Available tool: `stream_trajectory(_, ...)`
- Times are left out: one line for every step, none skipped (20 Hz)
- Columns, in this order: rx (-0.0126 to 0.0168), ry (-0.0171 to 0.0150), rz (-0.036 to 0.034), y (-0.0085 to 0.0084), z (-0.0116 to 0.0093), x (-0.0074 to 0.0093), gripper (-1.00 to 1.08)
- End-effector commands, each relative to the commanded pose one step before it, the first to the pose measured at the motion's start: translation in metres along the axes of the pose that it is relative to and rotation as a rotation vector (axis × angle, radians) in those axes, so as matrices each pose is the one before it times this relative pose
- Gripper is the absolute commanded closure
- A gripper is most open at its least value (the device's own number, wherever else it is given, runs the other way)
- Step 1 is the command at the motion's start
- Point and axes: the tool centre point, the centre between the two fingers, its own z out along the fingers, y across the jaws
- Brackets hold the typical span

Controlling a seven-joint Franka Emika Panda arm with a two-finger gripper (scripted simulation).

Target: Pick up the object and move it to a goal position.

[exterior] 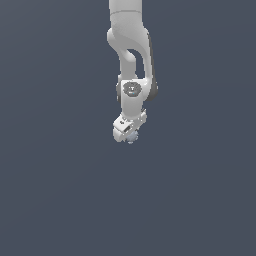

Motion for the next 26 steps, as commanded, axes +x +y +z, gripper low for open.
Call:
stream_trajectory(-0.00095,0.00074,-0.00038,0.00038,0.00363,0.00031,-0.92)
stream_trajectory(0.00000,0.00000,0.00000,0.00002,0.00026,0.00000,-0.92)
stream_trajectory(0.00000,0.00000,0.00000,0.00000,0.00000,0.00000,1.08)
stream_trajectory(0.00000,0.00000,0.00000,0.00000,0.00000,0.00000,1.08)
stream_trajectory(0.00000,0.00000,0.00000,0.00000,0.00000,0.00000,1.08)
stream_trajectory(0.00000,0.00000,0.00000,0.00000,0.00000,0.00000,1.08)
stream_trajectory(0.00000,0.00000,0.00000,0.00000,0.00000,0.00000,1.08)
stream_trajectory(0.00000,0.00000,0.00000,0.00000,0.00000,0.00000,1.08)
stream_trajectory(0.00000,0.00000,0.00000,0.00000,0.00000,0.00000,1.08)
stream_trajectory(0.00000,0.00000,0.00000,0.00000,0.00000,0.00000,1.08)
stream_trajectory(0.00000,0.00000,0.00000,0.00000,0.00000,0.00000,1.08)
stream_trajectory(0.00000,0.00000,0.00000,0.00000,0.00000,0.00000,1.08)
stream_trajectory(-0.00156,0.00066,0.00120,0.00086,-0.00096,-0.00022,1.08)
stream_trajectory(0.00000,0.00000,0.00000,-0.00007,-0.00023,0.00001,1.08)
stream_trajectory(0.00000,0.00000,0.00000,-0.00021,-0.00069,0.00002,1.08)
stream_trajectory(0.00000,0.00000,0.00000,-0.00035,-0.00115,0.00004,1.08)
stream_trajectory(0.00000,0.00000,0.00000,-0.00050,-0.00161,0.00006,1.08)
stream_trajectory(0.00000,0.00000,0.00000,-0.00064,-0.00207,0.00008,1.08)
stream_trajectory(0.00000,0.00000,0.00000,-0.00078,-0.00253,0.00009,1.08)
stream_trajectory(0.00000,0.00000,0.00000,-0.00092,-0.00300,0.00011,1.08)
stream_trajectory(0.00000,0.00000,0.00000,-0.00107,-0.00346,0.00014,1.08)
stream_trajectory(0.00000,0.00000,0.00000,-0.00121,-0.00394,0.00016,1.08)
stream_trajectory(-0.00012,-0.00072,-0.00065,-0.00161,-0.00418,0.00045,1.08)
stream_trajectory(0.00000,0.00000,0.00000,-0.00150,-0.00489,0.00021,1.08)
stream_trajectory(0.00000,0.00000,0.00000,-0.00165,-0.00538,0.00024,1.08)
stream_trajectory(0.00000,0.00000,0.00000,-0.00179,-0.00588,0.00027,1.08)
